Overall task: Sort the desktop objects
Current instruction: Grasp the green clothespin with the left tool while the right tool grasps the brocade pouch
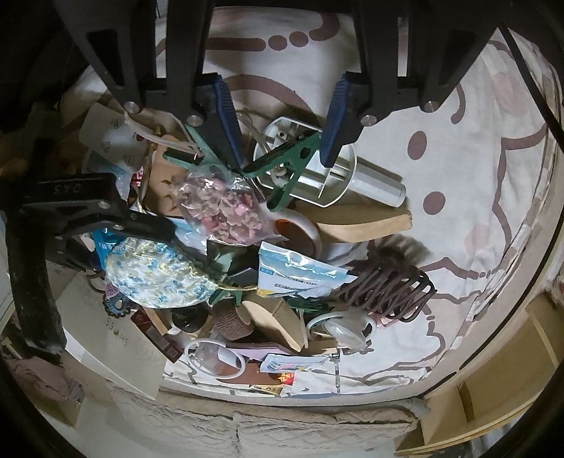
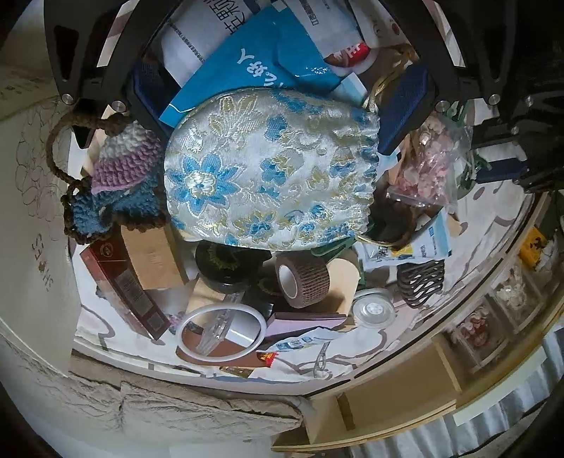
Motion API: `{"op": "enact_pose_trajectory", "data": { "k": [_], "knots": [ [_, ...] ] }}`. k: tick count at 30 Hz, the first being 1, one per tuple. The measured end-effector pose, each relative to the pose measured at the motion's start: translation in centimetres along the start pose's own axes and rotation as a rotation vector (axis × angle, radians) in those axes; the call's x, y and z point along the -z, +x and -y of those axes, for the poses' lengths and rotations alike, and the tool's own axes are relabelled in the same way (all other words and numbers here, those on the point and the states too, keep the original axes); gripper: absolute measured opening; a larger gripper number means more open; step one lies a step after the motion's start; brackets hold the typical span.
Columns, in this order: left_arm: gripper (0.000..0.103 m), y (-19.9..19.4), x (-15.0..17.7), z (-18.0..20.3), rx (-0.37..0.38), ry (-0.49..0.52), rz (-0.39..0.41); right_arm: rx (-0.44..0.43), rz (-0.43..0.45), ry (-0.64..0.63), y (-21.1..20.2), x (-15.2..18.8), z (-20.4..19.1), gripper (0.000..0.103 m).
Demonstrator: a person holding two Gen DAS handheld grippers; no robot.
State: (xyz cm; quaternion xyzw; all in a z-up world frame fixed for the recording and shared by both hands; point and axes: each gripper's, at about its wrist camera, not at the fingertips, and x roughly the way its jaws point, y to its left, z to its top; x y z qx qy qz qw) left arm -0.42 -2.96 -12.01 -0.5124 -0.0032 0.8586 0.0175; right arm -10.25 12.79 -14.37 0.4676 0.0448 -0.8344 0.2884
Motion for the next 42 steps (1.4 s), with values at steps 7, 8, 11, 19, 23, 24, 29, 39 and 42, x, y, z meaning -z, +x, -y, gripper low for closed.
{"op": "enact_pose_trajectory", "data": {
  "k": [7,8,11,19,23,24,29,39,42],
  "knots": [
    [0.027,0.1,0.0,-0.2,-0.002,-0.013,0.009,-0.008,-0.007,0.025,-0.3,-0.2,0.3,0.103],
    [0.026,0.0,0.0,-0.3,-0.001,-0.015,0.012,-0.01,-0.005,0.031,-0.4,-0.2,0.3,0.103],
    [0.017,-0.2,0.0,-0.5,0.002,-0.028,0.023,-0.021,0.0,0.051,-0.8,-0.2,0.6,0.094],
    [0.013,-0.3,-0.1,-0.9,0.012,-0.048,0.029,-0.04,0.013,0.095,-1.5,-0.3,1.6,0.057],
    [0.013,-0.5,-0.1,-0.9,0.01,-0.054,0.042,-0.06,0.029,0.121,-2.0,-0.4,2.1,0.041],
    [0.013,-0.6,-0.1,-1.0,0.01,-0.056,0.046,-0.065,0.031,0.123,-2.1,-0.5,2.2,0.039],
    [0.013,-1.0,-0.2,-1.2,0.004,-0.064,0.064,-0.073,0.046,0.105,-2.6,-0.5,1.9,0.024],
    [0.013,-2.9,-0.7,-1.2,-0.022,-0.054,0.123,-0.068,0.063,0.052,-3.1,-0.4,0.8,0.019],
    [0.013,-3.7,-1.1,-1.0,-0.012,-0.053,0.144,-0.075,0.053,0.069,-2.9,-0.4,1.0,0.019]
  ]
}}
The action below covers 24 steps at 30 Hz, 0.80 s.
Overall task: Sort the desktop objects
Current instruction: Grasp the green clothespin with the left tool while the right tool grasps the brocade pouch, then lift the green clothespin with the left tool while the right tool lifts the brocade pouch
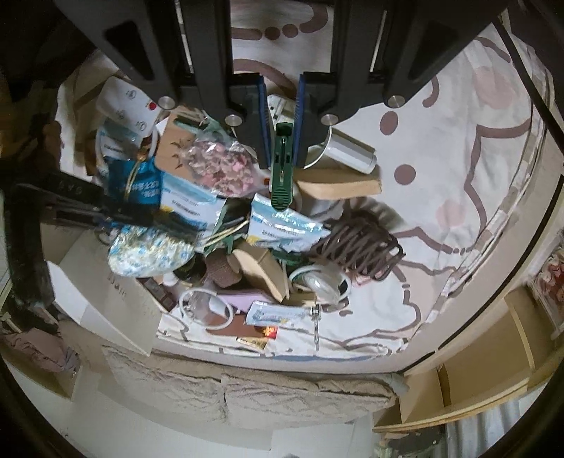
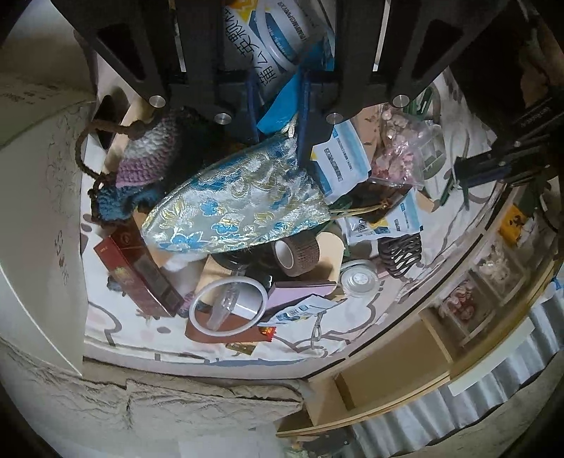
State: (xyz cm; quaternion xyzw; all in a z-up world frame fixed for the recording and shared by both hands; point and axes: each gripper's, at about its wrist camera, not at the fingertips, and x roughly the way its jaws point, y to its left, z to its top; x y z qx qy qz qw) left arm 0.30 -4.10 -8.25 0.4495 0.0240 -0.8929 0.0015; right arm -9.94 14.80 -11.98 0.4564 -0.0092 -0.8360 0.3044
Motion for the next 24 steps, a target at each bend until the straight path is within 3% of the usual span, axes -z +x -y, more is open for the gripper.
{"op": "enact_pose_trajectory", "data": {
  "k": [5,13,24],
  "knots": [
    [0.013,0.0,-0.4,0.4,0.007,0.009,0.007,-0.002,-0.007,0.015,0.0,0.1,0.2,0.019],
    [0.013,2.7,0.9,0.2,-0.003,-0.018,-0.093,-0.002,-0.013,0.018,0.1,0.2,0.2,0.019],
    [0.013,3.6,1.5,0.0,-0.002,-0.026,-0.105,-0.026,0.034,0.022,-1.4,0.0,-0.3,0.016]
  ]
}}
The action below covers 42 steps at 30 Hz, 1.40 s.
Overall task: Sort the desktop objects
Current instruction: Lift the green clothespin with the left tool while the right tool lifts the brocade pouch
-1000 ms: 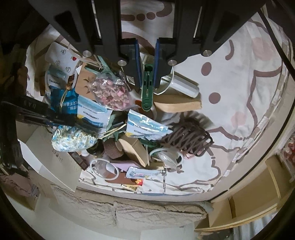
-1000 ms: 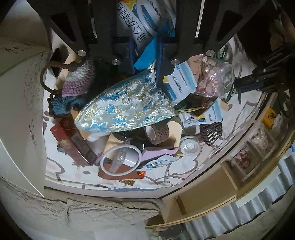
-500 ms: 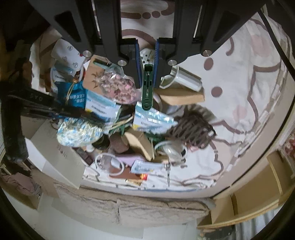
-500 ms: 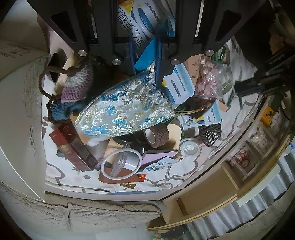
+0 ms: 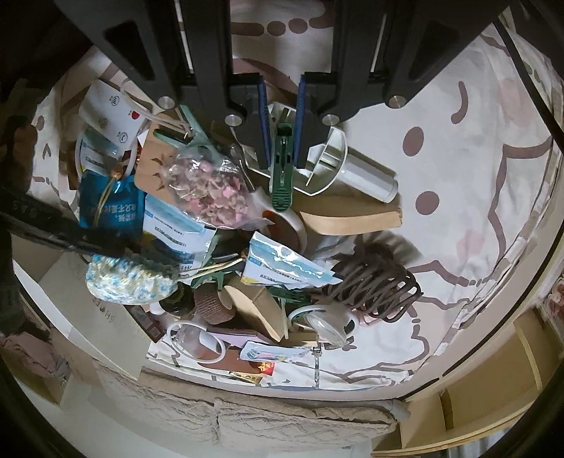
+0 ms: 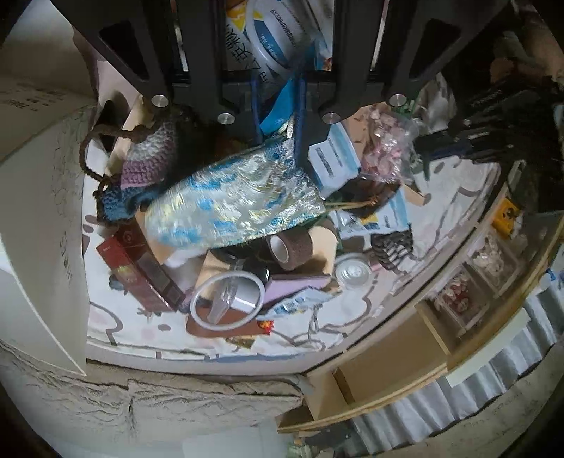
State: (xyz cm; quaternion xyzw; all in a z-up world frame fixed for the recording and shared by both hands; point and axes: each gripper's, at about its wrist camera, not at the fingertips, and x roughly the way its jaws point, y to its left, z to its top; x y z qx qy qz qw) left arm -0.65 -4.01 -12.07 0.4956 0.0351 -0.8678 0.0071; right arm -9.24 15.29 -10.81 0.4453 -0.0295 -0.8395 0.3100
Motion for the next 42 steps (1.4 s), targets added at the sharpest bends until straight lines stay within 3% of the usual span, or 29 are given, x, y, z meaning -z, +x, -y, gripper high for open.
{"op": "enact_pose_trajectory", "data": {
  "k": [13,20,24,28,36,39,40,42],
  "knots": [
    [0.016,0.5,0.2,-0.2,0.023,-0.033,0.001,-0.047,0.163,0.043,-4.4,-0.8,0.0,0.013],
    [0.016,0.4,0.3,-0.2,0.023,-0.034,0.006,-0.115,0.214,0.041,-6.3,-0.9,-0.4,0.013],
    [0.016,0.4,0.3,-0.2,0.022,-0.034,0.006,-0.145,0.186,0.014,-6.0,-0.6,-1.0,0.013],
    [0.016,0.5,0.3,-0.2,0.024,-0.035,0.006,-0.154,0.103,-0.001,-4.4,-0.1,-1.4,0.013],
    [0.016,0.5,0.3,-0.1,0.03,-0.037,0.005,-0.075,-0.021,0.031,-1.6,0.7,-0.5,0.013],
    [0.016,0.4,0.3,-0.2,0.031,-0.037,0.005,-0.094,-0.044,0.057,-1.4,0.9,0.1,0.014],
    [0.016,0.4,0.3,-0.1,0.032,-0.037,0.005,-0.094,-0.052,0.068,-1.2,0.9,0.2,0.019],
    [0.016,0.5,0.3,-0.2,0.034,-0.039,0.004,-0.081,-0.062,0.09,-1.0,0.9,0.6,0.037]
  ]
}}
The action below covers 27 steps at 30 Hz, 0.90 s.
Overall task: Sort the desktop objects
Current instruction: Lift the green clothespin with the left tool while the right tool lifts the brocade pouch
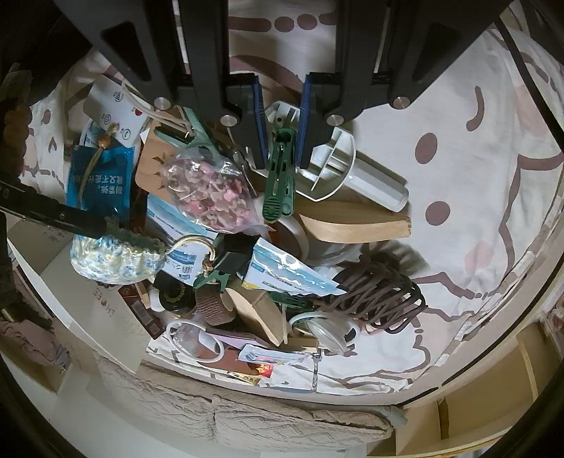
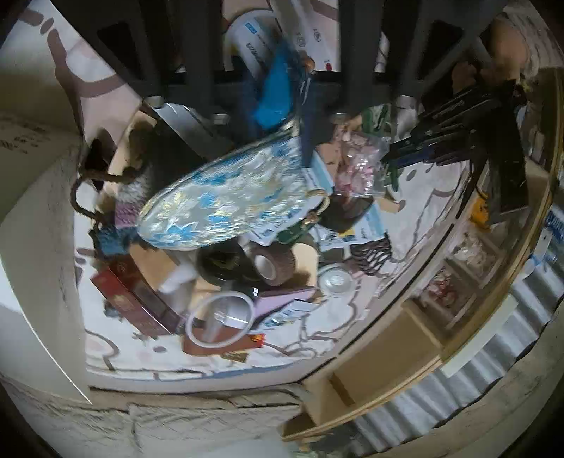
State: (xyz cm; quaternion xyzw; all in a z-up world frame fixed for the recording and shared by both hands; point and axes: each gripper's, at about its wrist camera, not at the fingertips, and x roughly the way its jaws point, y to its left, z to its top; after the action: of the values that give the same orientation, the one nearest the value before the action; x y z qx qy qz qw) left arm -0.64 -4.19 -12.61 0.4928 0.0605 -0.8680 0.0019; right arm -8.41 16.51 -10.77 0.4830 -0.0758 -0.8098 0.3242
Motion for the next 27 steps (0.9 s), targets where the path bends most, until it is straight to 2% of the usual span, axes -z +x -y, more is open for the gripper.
{"op": "enact_pose_trajectory", "data": {
  "k": [1,2,9,17,20,27],
  "knots": [
    [0.016,0.0,0.0,0.1,0.001,0.0,0.0,0.008,0.004,0.006,-0.1,0.0,0.1,0.06],
    [0.016,0.0,0.0,0.0,0.001,0.0,0.0,0.017,0.015,0.012,-0.3,0.0,0.1,0.073],
    [0.016,0.1,0.0,0.1,0.004,0.001,0.0,0.001,0.127,0.092,-2.2,-0.9,1.1,0.073],
    [0.016,0.2,0.1,0.3,0.01,0.003,-0.002,-0.005,0.111,0.064,-1.5,-1.0,0.7,0.018],
    [0.016,0.2,0.1,0.2,0.014,0.0,-0.002,-0.009,0.114,0.047,-1.4,-0.8,0.3,0.01],
    [0.019,0.3,0.1,0.2,0.01,-0.005,0.002,-0.056,0.203,0.011,-3.5,-0.9,-1.0,0.007]
  ]
}}
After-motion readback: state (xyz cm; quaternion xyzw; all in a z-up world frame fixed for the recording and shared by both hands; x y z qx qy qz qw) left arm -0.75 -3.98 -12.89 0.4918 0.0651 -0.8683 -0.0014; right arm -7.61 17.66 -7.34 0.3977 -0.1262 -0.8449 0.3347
